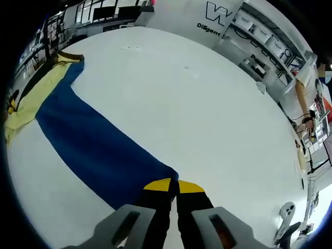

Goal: Fold the garment on the visible template until the final outline fits inside the template.

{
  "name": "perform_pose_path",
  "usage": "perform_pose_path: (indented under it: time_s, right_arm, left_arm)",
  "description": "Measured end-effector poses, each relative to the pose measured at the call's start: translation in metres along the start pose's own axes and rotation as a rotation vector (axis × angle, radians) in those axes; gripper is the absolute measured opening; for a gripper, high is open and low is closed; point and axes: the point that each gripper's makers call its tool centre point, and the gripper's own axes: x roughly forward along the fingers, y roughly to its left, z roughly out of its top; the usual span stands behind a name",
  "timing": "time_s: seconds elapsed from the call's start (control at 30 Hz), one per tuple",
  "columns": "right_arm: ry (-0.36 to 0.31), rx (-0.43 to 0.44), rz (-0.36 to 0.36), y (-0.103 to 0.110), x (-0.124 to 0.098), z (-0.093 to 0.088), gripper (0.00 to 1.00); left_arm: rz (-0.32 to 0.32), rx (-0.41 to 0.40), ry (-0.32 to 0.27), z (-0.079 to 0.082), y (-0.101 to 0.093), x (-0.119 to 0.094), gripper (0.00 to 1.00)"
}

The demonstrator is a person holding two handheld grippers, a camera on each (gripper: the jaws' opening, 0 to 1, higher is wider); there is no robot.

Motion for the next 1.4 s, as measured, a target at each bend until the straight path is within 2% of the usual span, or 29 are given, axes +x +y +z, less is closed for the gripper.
perform_pose_path:
  time_s: [0.2,0.3,0.63,0.77,1.03,1.27,1.4]
  right_arm:
    - [0.006,0.006,-0.005,-0.008,0.005,0.001,0.00]
    - [0.007,0.048,0.007,-0.011,0.007,0.002,0.00]
    - [0.039,0.017,-0.019,-0.027,0.017,-0.002,0.00]
    - [0.017,0.067,-0.014,-0.030,0.019,0.000,0.00]
    - [0.007,0.083,-0.021,-0.039,0.023,0.002,0.00]
    - [0.022,0.049,-0.026,-0.044,0.026,0.002,0.00]
    - [0.029,0.061,-0.022,-0.045,0.027,0.002,0.00]
  left_arm:
    - [0.013,0.005,0.020,-0.003,0.005,-0.001,0.02]
    - [0.014,-0.005,0.022,-0.005,0.006,-0.001,0.02]
    - [0.019,-0.014,0.024,-0.006,0.008,-0.001,0.02]
    - [0.018,-0.015,0.026,-0.006,0.008,-0.001,0.02]
    - [0.023,-0.027,0.025,-0.007,0.008,-0.001,0.02]
    - [0.027,-0.034,0.025,-0.007,0.008,-0.002,0.01]
    - [0.028,-0.035,0.024,-0.007,0.008,-0.002,0.01]
